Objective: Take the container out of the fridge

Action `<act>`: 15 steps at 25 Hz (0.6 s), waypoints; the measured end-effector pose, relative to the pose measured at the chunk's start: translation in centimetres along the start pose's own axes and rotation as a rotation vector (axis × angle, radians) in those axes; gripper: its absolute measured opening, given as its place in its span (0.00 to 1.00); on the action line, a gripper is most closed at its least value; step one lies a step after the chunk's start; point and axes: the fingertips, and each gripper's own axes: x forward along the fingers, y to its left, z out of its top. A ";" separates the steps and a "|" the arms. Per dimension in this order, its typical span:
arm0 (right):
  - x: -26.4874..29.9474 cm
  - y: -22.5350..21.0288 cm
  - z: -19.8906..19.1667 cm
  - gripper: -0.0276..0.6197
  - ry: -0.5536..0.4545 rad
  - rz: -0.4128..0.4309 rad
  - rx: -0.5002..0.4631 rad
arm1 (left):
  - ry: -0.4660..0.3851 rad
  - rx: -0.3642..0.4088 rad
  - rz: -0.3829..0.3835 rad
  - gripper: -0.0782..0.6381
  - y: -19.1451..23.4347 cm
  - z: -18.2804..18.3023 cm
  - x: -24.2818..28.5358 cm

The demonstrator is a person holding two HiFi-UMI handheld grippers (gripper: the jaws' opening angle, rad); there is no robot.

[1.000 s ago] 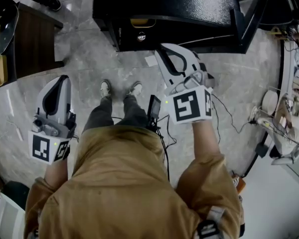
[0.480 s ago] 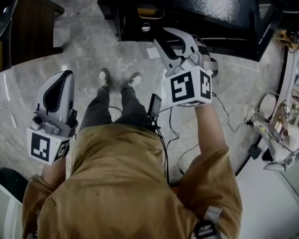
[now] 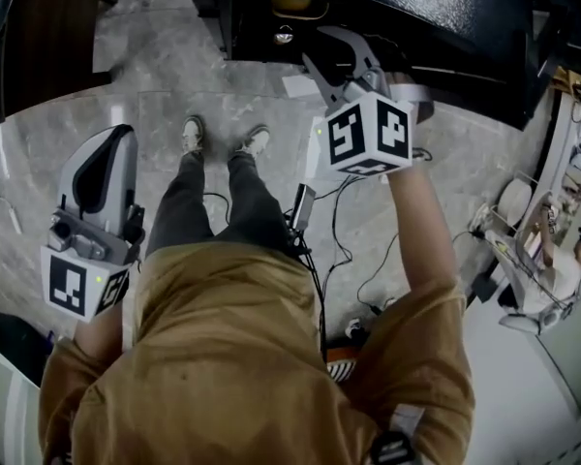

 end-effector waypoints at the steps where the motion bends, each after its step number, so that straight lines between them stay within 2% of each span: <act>1: 0.5 -0.1 -0.4 0.22 0.008 0.007 -0.006 | 0.000 -0.003 -0.002 0.11 0.1 -0.1 0.4; 7: 3.6 -0.2 -1.8 0.26 0.033 0.031 -0.002 | 0.005 -0.012 -0.010 0.11 0.4 -1.1 1.3; 15: 7.8 0.7 -4.1 0.30 0.088 0.087 -0.047 | 0.006 -0.038 0.017 0.11 2.0 -2.8 1.8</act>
